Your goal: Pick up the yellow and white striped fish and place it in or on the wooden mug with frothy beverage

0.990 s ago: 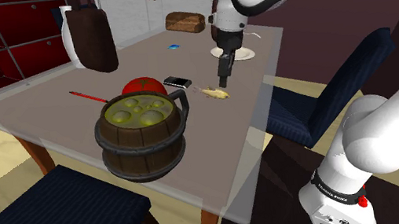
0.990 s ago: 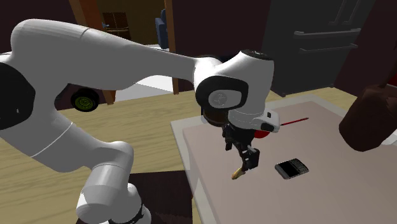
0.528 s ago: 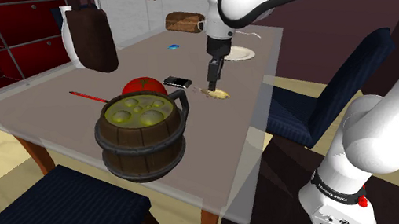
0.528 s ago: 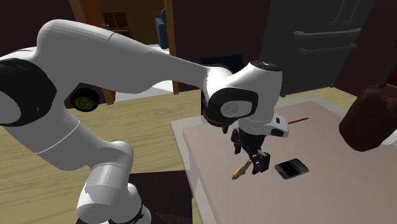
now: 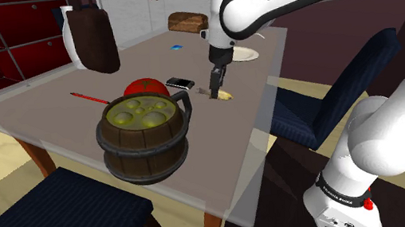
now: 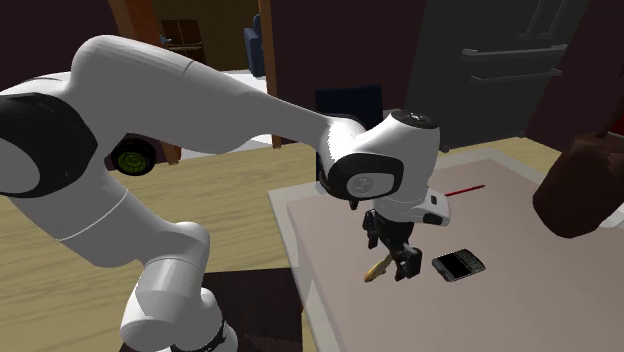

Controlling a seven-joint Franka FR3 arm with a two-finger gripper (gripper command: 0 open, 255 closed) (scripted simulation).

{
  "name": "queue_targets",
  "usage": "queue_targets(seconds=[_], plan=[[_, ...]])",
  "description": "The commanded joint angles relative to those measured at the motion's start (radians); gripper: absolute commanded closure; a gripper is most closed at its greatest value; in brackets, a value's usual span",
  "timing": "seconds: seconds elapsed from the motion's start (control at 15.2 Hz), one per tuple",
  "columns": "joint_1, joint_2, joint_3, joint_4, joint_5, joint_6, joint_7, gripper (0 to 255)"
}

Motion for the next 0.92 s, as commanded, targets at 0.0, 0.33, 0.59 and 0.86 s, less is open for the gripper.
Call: queue_targets(seconds=[0.0, 0.33, 0.59, 0.86], plan=[[0.0, 0.0, 0.0, -0.001, 0.0, 0.001, 0.0, 0], [0.0, 0.0, 0.0, 0.0, 0.0, 0.001, 0.0, 255], [0.0, 0.0, 0.0, 0.0, 0.0, 0.001, 0.0, 255], [0.0, -0.004, 0.0, 0.01, 0.0, -0.013, 0.0, 255]])
